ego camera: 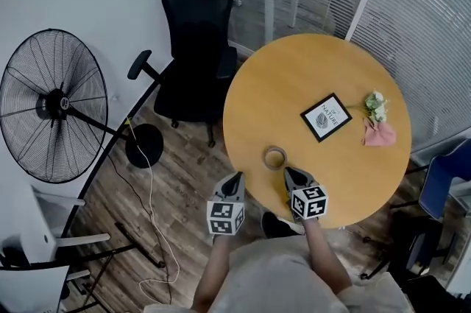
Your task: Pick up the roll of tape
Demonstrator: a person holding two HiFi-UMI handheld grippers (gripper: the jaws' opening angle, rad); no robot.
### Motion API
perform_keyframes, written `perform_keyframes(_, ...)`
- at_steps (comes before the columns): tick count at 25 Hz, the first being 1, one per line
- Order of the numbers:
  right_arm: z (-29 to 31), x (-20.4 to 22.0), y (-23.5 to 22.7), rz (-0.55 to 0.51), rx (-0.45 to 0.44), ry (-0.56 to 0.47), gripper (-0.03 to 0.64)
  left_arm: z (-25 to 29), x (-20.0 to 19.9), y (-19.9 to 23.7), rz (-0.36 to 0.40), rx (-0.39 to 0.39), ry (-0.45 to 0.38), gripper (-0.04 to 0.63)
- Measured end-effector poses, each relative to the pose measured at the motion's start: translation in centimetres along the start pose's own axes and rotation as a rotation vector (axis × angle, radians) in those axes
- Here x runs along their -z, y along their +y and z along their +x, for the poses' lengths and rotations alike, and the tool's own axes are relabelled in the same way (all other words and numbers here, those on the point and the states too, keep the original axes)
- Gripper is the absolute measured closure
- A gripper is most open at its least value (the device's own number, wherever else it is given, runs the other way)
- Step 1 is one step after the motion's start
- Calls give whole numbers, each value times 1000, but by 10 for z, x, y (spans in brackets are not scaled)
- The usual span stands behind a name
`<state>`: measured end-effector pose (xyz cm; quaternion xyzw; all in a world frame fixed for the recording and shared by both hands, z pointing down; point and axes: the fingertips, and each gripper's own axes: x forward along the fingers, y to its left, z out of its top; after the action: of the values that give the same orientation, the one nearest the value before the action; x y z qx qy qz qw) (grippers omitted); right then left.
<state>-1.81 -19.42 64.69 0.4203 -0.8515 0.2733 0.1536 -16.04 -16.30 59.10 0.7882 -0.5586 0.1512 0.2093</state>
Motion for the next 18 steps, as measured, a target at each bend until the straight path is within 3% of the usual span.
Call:
perform_keyframes(11, 29, -18, -27, -51, -18, 28, 618, 48, -11, -3, 11, 29, 41, 586)
perform_keyframes(13, 37, -18, -31, -67, -20, 44, 575, 57, -10, -5, 9, 41, 51, 586)
perform_keyframes(18, 53, -7, -44, -73, -26, 103, 563, 74, -7, -16, 22, 63, 75, 586)
